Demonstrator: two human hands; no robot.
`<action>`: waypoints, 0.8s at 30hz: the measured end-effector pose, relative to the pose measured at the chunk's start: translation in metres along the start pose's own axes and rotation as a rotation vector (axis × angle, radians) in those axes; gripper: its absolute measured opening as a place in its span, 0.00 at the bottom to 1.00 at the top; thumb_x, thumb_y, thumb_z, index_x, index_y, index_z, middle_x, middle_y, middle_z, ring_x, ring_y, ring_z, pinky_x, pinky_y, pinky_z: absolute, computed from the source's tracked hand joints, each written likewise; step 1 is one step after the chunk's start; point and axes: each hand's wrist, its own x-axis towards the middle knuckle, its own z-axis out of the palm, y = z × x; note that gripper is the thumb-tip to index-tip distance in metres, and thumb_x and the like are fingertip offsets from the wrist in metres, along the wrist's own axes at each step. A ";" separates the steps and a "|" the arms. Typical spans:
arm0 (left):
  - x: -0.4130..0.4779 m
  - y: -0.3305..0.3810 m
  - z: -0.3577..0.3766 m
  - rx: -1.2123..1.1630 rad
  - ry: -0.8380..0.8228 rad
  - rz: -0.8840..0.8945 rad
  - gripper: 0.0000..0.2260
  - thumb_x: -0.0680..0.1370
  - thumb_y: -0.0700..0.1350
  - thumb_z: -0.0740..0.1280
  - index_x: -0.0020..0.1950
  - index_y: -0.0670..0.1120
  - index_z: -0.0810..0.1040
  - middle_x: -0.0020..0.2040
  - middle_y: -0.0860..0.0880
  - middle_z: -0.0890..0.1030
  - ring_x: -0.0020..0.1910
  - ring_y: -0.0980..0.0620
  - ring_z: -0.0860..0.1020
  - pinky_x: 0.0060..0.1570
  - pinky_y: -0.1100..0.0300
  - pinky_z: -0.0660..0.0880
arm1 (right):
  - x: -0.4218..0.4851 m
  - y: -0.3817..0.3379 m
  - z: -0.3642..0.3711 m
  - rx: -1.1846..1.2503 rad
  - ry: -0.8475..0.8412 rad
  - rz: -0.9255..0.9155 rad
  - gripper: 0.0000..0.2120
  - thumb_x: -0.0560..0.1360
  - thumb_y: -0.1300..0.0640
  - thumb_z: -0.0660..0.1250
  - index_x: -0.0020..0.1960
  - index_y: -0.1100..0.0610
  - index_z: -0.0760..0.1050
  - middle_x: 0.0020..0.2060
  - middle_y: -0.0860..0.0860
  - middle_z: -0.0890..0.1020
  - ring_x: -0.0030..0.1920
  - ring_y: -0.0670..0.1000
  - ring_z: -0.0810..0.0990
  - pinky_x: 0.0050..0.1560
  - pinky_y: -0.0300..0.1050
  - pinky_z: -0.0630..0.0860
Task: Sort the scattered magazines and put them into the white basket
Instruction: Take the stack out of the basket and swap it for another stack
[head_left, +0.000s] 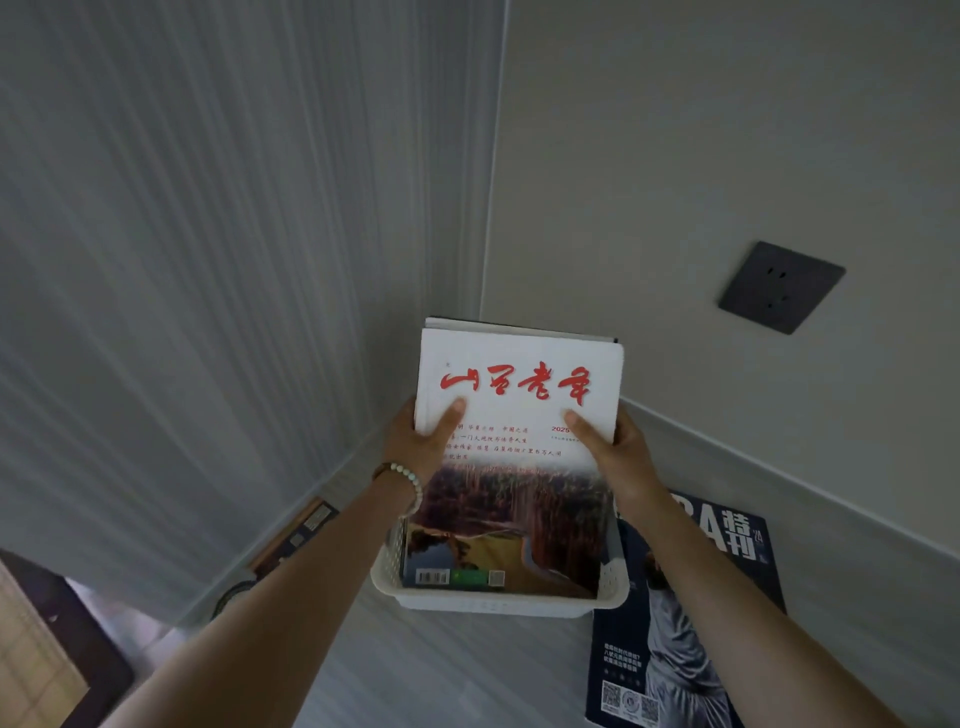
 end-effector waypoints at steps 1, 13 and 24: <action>0.002 -0.003 -0.001 0.000 0.008 -0.003 0.17 0.72 0.55 0.68 0.58 0.49 0.76 0.48 0.51 0.82 0.44 0.54 0.81 0.32 0.67 0.76 | 0.004 0.001 0.004 -0.013 0.003 -0.002 0.18 0.70 0.52 0.72 0.59 0.48 0.75 0.51 0.44 0.83 0.50 0.43 0.83 0.42 0.34 0.80; 0.010 -0.023 -0.007 0.061 0.005 0.051 0.23 0.71 0.54 0.69 0.63 0.47 0.70 0.49 0.52 0.80 0.48 0.49 0.81 0.31 0.69 0.77 | 0.012 0.010 0.001 -0.075 0.011 0.077 0.23 0.70 0.50 0.72 0.63 0.50 0.72 0.54 0.48 0.82 0.52 0.48 0.82 0.47 0.44 0.81; -0.052 0.013 0.044 0.331 0.166 0.390 0.36 0.69 0.65 0.64 0.72 0.57 0.54 0.72 0.55 0.57 0.72 0.52 0.58 0.67 0.53 0.62 | -0.041 0.021 -0.091 -0.240 0.069 0.199 0.25 0.72 0.42 0.66 0.67 0.46 0.68 0.63 0.47 0.74 0.63 0.49 0.72 0.68 0.51 0.66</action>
